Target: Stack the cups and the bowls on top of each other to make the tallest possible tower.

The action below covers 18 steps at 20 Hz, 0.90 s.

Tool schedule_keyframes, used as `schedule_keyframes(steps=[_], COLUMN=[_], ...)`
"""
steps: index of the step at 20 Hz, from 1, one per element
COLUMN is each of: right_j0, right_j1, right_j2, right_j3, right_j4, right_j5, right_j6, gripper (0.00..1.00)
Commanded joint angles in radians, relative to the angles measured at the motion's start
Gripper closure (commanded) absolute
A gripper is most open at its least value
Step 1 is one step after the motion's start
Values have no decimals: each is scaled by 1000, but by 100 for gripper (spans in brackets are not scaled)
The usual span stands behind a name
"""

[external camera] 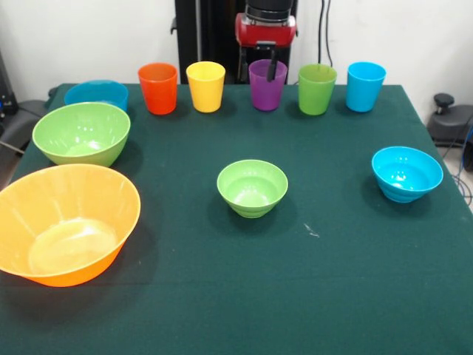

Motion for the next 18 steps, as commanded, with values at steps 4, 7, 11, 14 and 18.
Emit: schedule_keyframes(steps=[4,7,11,14,18], right_j0=[-23,-22,-29,-50,-73], right_j1=[80,88,72,14,-32], right_j2=[52,49,59,86,118], right_j3=[-105,-106,-94,-59,-39], right_j4=[-74,-81,-88,-89,-83], right_j5=[41,30,41,82,126], right_j6=[46,53,57,49,38], gripper=[0,0,0,0,0])
